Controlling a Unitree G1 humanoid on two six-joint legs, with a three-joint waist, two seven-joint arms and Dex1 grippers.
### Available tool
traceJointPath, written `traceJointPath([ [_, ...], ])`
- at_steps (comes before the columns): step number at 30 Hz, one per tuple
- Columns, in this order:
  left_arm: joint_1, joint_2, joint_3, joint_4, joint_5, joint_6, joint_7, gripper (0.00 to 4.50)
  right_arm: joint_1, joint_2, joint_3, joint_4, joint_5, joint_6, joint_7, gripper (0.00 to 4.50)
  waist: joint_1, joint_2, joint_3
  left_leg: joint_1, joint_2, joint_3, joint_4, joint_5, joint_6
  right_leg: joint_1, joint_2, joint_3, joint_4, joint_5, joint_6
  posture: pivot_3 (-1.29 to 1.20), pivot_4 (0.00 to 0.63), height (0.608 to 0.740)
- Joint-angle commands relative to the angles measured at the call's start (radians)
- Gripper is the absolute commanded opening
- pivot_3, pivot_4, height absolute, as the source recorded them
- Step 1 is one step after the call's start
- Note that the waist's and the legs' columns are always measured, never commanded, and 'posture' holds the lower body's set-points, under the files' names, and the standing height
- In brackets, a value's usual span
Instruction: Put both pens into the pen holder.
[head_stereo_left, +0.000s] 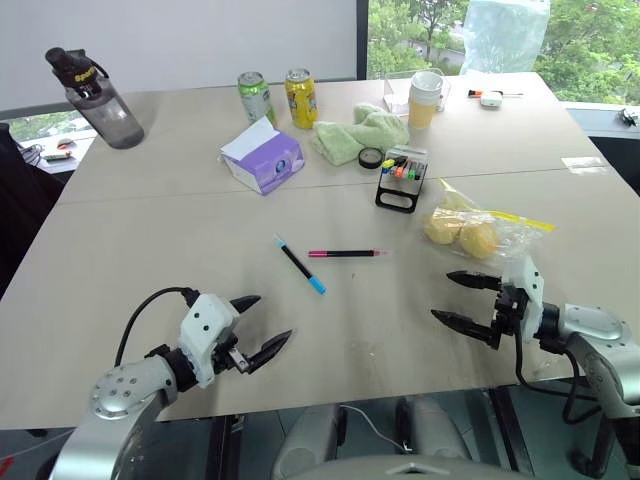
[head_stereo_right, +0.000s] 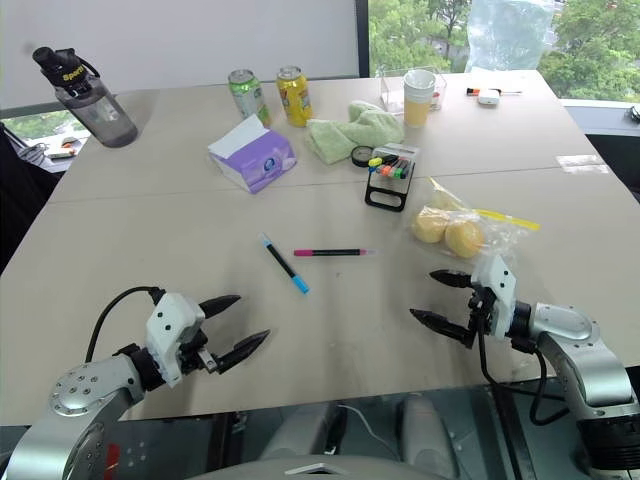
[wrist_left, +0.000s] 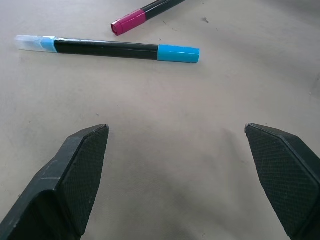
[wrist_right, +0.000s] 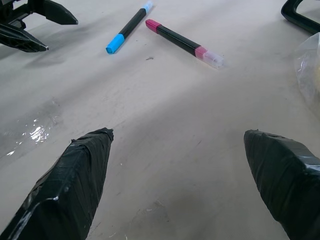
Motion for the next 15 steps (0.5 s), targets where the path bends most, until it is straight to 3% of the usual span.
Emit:
traceJointPath([
  [1, 0.002, 0.002, 0.008, -0.001, -0.006, -0.027, -0.015, 4.5, -0.005, -0.007, -0.024, -0.009, 0.008, -0.028, 0.012, 4.47, 0.0, 0.0, 0.0, 0.0, 0.0, 0.0, 0.0, 0.0, 0.0, 0.0, 0.0, 0.0, 0.0, 0.0, 0.0, 0.0, 0.15, 0.74],
  [15, -0.009, 0.007, 0.034, 0.013, -0.038, -0.012, -0.039, 4.5, 0.009, -0.005, -0.022, 0.004, 0.01, -0.053, 0.026, 4.47, 0.0, 0.0, 0.0, 0.0, 0.0, 0.0, 0.0, 0.0, 0.0, 0.0, 0.0, 0.0, 0.0, 0.0, 0.0, 0.0, 0.15, 0.74],
])
